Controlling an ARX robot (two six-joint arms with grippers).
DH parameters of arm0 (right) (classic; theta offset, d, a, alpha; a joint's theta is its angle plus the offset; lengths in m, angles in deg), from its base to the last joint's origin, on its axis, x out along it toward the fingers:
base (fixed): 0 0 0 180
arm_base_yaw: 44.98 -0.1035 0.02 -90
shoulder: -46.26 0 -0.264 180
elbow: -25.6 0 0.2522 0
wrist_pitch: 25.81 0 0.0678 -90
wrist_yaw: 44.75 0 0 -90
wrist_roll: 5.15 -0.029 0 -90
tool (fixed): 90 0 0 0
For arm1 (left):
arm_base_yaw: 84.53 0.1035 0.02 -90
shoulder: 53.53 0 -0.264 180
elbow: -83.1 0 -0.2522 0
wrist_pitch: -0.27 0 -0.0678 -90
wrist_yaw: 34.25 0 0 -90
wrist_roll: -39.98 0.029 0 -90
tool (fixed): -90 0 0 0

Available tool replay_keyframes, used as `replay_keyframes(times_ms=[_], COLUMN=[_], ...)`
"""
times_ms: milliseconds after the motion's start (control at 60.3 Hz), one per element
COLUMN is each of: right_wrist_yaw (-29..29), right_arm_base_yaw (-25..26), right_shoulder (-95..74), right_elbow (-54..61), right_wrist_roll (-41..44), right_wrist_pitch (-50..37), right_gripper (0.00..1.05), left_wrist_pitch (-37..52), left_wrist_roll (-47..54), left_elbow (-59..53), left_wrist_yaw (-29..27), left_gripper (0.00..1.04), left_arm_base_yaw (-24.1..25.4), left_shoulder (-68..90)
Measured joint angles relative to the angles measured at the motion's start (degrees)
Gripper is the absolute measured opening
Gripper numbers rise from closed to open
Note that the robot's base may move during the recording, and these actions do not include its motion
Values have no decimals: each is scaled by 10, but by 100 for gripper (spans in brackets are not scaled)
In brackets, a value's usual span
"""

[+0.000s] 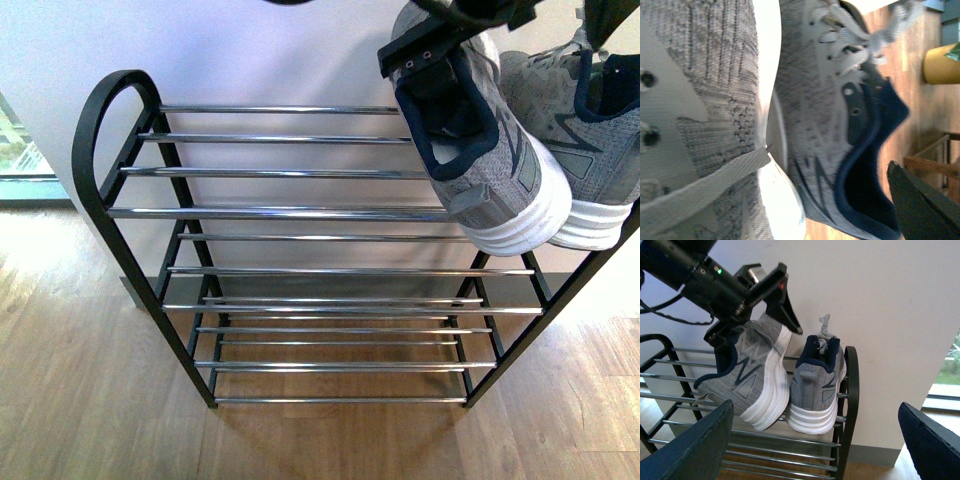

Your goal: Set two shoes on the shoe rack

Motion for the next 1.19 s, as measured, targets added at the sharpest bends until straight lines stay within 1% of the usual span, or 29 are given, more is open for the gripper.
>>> replay_keyframes(times_ms=[66, 133, 199, 315, 365, 481, 630, 713, 796, 895, 978, 1193], right_wrist_yaw=[0, 0, 0, 0, 0, 0, 0, 0, 0, 0, 0, 0], right_arm_base_yaw=[0, 0, 0, 0, 0, 0, 0, 0, 0, 0, 0, 0], right_shoulder=[0, 0, 0, 0, 0, 0, 0, 0, 0, 0, 0, 0], right_elbow=[0, 0, 0, 0, 0, 0, 0, 0, 0, 0, 0, 0], right_wrist_roll=[0, 0, 0, 0, 0, 0, 0, 0, 0, 0, -1, -1], right_wrist_pitch=[0, 0, 0, 0, 0, 0, 0, 0, 0, 0, 0, 0], right_gripper=[95, 95, 95, 95, 95, 95, 95, 95, 95, 95, 95, 95], left_wrist_pitch=[1, 9, 9, 1, 7, 12, -3, -11, -35, -80, -105, -121], left_wrist_roll=[-2, -3, -4, 0, 0, 0, 0, 1, 13, 28, 49, 92], left_elbow=[-8, -19, -24, -34, -45, -64, -66, -64, -45, 41, 84, 111], left_wrist_yaw=[5, 13, 9, -24, -21, -16, -29, -27, -35, -40, -43, -44], left_gripper=[97, 95, 95, 95, 95, 95, 95, 95, 95, 95, 95, 95], left_arm_base_yaw=[-1, -2, -2, -2, 0, 6, 5, 5, 5, 5, 5, -7], left_shoulder=[-33, -69, -105, -151, -158, -140, -94, -69, -42, 18, 45, 56])
